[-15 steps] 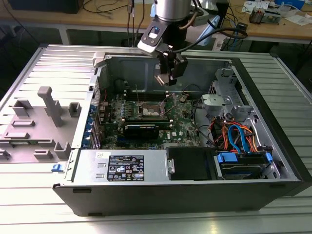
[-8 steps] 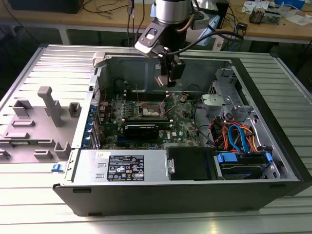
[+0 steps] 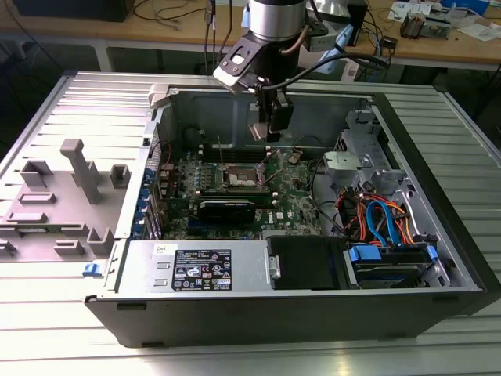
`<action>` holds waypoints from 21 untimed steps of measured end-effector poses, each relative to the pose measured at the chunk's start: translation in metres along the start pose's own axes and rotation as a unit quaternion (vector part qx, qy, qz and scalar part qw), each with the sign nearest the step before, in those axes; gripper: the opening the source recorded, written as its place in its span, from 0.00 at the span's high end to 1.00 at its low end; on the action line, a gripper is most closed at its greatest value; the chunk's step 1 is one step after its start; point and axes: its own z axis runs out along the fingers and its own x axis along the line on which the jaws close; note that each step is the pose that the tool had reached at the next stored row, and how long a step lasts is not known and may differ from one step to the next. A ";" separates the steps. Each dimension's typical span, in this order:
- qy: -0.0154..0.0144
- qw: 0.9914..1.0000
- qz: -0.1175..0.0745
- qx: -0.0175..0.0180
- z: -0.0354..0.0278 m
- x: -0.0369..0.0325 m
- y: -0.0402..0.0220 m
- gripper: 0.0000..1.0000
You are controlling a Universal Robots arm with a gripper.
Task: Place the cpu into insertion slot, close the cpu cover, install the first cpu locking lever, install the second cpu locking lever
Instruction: 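Place the cpu into insertion slot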
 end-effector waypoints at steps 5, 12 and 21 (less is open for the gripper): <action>0.000 1.000 0.000 0.000 0.0000 0.0000 0.0000 0.45; 0.000 1.000 0.000 0.000 0.0000 0.0000 0.0000 0.45; -0.002 1.000 0.030 0.000 0.0020 0.0001 -0.0005 0.45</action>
